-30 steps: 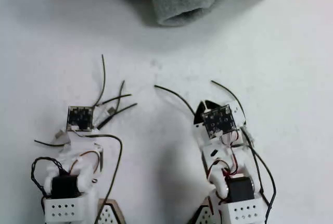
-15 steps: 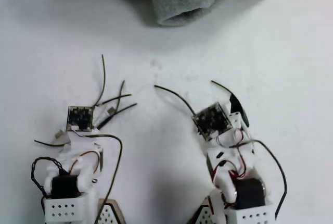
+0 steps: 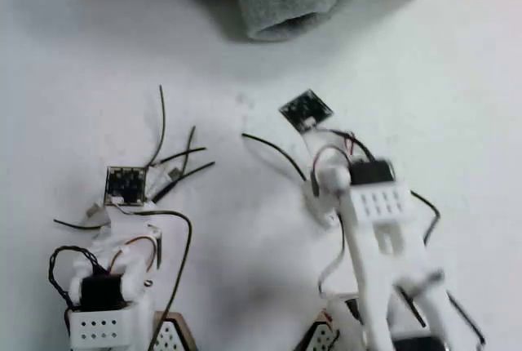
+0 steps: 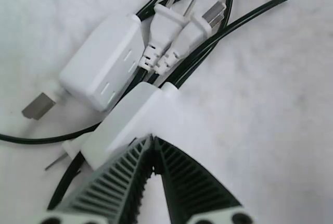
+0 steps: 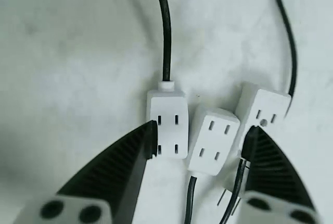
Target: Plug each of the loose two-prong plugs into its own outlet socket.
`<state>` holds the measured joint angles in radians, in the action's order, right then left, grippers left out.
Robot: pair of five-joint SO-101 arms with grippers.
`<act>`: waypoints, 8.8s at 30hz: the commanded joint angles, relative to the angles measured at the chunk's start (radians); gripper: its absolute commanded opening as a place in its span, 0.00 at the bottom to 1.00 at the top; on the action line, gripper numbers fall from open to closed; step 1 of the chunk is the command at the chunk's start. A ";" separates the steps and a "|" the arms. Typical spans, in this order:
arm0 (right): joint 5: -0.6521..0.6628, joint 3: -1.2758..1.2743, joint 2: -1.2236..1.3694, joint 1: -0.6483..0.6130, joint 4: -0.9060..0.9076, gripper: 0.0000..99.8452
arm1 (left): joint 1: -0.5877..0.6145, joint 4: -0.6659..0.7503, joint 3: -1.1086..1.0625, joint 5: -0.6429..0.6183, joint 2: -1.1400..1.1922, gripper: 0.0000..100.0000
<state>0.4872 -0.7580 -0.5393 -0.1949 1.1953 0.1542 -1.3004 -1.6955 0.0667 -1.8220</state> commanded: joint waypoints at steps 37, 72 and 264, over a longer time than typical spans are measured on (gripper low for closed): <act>-0.212 0.578 0.725 -0.062 0.122 0.04 | -0.004 0.017 0.002 0.000 0.004 0.02; -0.334 0.542 0.641 -0.081 0.157 0.27 | -0.004 0.017 0.002 0.000 0.004 0.02; -0.381 -0.081 0.364 -0.182 -0.501 0.41 | 0.326 0.121 1.203 1.284 1.899 0.13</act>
<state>0.1020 -0.8378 -0.1358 -0.3759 0.7089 0.4979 -1.2160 -0.4496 1.3218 0.0729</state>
